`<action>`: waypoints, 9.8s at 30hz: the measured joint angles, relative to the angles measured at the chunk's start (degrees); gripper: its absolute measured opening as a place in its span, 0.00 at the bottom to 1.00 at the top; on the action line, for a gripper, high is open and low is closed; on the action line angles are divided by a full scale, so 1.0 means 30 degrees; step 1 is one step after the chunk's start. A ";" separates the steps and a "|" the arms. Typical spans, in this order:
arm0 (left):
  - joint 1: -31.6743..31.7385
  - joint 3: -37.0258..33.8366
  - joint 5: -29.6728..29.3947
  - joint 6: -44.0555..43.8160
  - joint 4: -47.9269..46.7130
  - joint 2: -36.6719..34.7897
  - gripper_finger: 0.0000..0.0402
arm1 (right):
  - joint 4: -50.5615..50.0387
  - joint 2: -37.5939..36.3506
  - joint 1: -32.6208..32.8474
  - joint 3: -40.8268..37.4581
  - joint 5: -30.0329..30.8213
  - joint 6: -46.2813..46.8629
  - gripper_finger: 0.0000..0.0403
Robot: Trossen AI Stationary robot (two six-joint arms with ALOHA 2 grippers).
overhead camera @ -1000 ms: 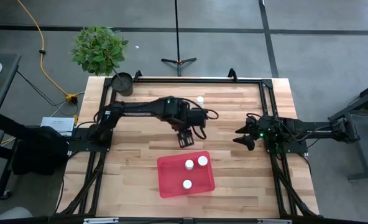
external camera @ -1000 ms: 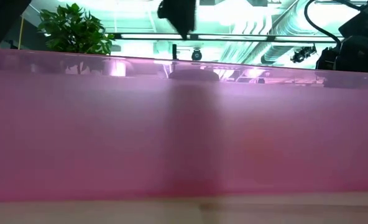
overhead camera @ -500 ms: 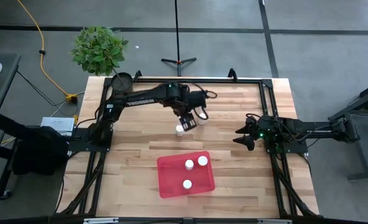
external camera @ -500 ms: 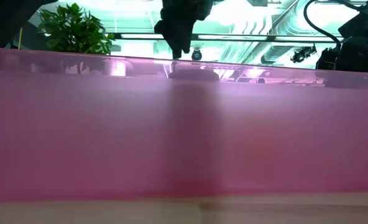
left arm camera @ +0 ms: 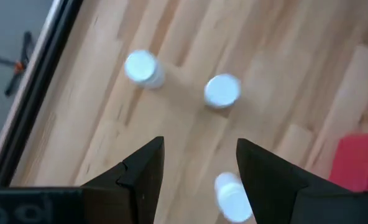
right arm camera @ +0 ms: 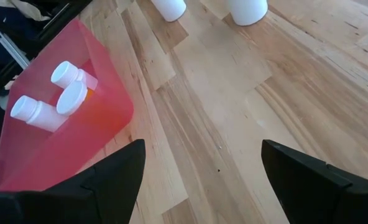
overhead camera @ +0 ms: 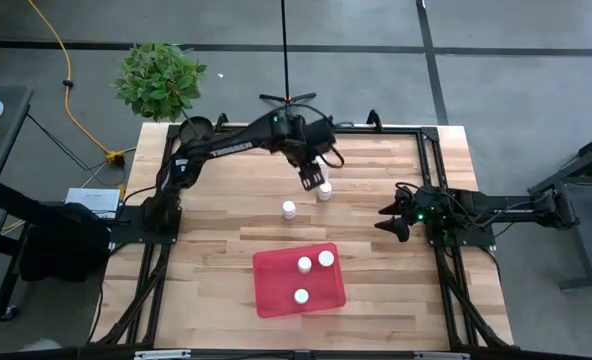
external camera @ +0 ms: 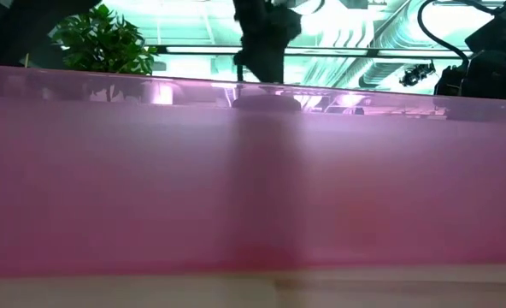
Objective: Pick and place pill bottles into a basket
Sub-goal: Put the white pill bottle into the red bin
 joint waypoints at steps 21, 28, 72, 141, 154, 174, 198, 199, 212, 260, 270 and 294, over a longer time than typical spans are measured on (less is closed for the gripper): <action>0.1784 0.0024 0.0951 0.3661 0.4905 0.1196 0.58 | -0.0029 0.0007 -0.0002 0.0000 0.0311 0.2221 0.77; 0.2106 0.0041 0.2686 0.1961 0.5056 0.1550 0.58 | 0.0043 0.0007 -0.0003 -0.0007 0.0361 0.3021 0.77; 0.3210 0.0417 0.3676 0.1468 0.4059 0.2442 0.96 | -0.0102 0.0007 0.0004 0.0000 -0.0790 0.1252 0.77; 0.2924 0.0417 0.1629 -0.0029 0.5606 0.6150 0.97 | -0.0124 0.0007 0.0004 0.0000 -0.1941 0.3031 0.77; 0.2933 0.0425 0.1618 0.0448 0.5324 0.6150 0.97 | -0.0117 0.0015 0.0000 0.0000 -0.1948 0.3031 0.77; 0.2938 0.0439 0.1461 0.0984 0.5232 0.6150 0.65 | -0.0109 0.0013 0.0004 0.0000 -0.1954 0.3031 0.77; 0.2938 0.0439 0.1447 0.0976 0.5099 0.6124 0.47 | -0.0104 0.0015 0.0004 0.0000 -0.2043 0.3002 0.77; 0.2938 0.0439 0.1447 0.0982 0.5126 0.6121 0.47 | -0.0109 0.0011 0.0004 0.0000 -0.2043 0.3002 0.77; 0.2938 0.0439 0.1447 0.1508 0.5871 0.6121 0.47 | -0.0109 0.0011 -0.0003 0.0000 -0.2025 0.3002 0.77; 0.4330 0.0454 -0.0078 0.2004 0.1548 -0.1685 0.47 | -0.0117 0.0007 0.0004 0.0000 -0.1861 0.2929 0.77; 0.4315 0.0454 0.0819 0.0955 0.0416 -0.4653 0.47 | -0.0117 0.0007 0.0004 0.0000 -0.1839 0.2911 0.77; -0.0537 0.0214 1.0488 -0.2830 0.1030 -0.6607 0.47 | -0.0109 0.0012 0.0004 0.0000 -0.1295 0.2856 0.77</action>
